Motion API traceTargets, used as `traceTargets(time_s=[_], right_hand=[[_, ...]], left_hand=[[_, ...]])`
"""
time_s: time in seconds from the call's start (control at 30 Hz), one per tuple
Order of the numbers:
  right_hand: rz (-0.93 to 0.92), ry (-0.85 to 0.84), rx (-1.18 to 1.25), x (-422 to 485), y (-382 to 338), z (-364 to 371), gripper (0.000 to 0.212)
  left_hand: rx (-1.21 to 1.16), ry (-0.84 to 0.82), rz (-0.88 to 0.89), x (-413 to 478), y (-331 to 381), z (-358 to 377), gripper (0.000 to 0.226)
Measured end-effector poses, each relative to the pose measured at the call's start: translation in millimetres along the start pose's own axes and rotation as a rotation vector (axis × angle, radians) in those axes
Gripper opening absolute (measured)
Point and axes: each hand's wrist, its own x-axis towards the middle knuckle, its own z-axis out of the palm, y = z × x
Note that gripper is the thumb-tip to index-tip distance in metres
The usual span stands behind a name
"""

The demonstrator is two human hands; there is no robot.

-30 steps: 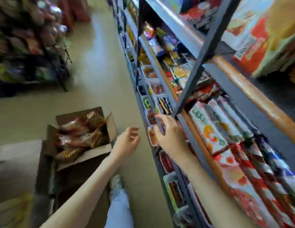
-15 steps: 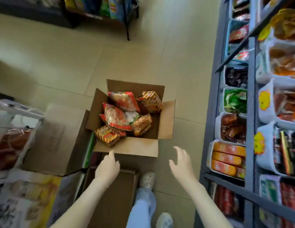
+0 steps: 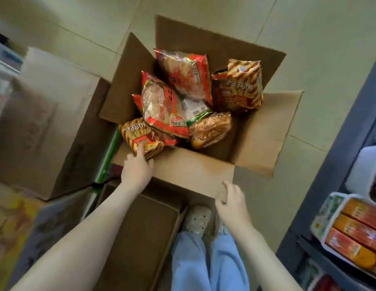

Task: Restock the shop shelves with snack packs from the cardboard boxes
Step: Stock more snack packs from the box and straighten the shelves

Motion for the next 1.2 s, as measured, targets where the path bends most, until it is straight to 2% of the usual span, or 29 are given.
traceTargets(time_s=[0.1, 0.3, 0.57, 0.77, 0.9, 1.0, 1.13, 1.2], right_hand=[[-0.042, 0.01, -0.031, 28, 2, 2, 0.053], [-0.04, 0.021, -0.027, 51, 14, 4, 0.047], [-0.052, 0.036, -0.059, 46, 18, 0, 0.041], [-0.072, 0.018, -0.033, 25, -26, -17, 0.048], [-0.14, 0.061, -0.013, -6, -76, -45, 0.049], [-0.143, 0.083, 0.092, -38, -105, -77, 0.05], [-0.096, 0.102, 0.431, -107, -128, -144, 0.068], [-0.088, 0.141, 0.676, -153, -133, -185, 0.064]], left_hand=[[-0.019, 0.046, -0.062, 22, 13, 17, 0.077], [-0.199, 0.123, -0.306, 58, 42, 39, 0.101], [-0.341, 0.245, -0.312, 45, 35, 42, 0.091], [-0.45, 0.242, -0.305, -14, 30, 12, 0.089], [-0.523, 0.182, -0.244, -82, 48, -26, 0.088], [-0.559, 0.151, -0.129, -133, 72, -63, 0.087], [-0.627, 0.122, 0.176, -208, 112, -116, 0.086], [-0.626, 0.123, 0.394, -250, 135, -145, 0.087]])
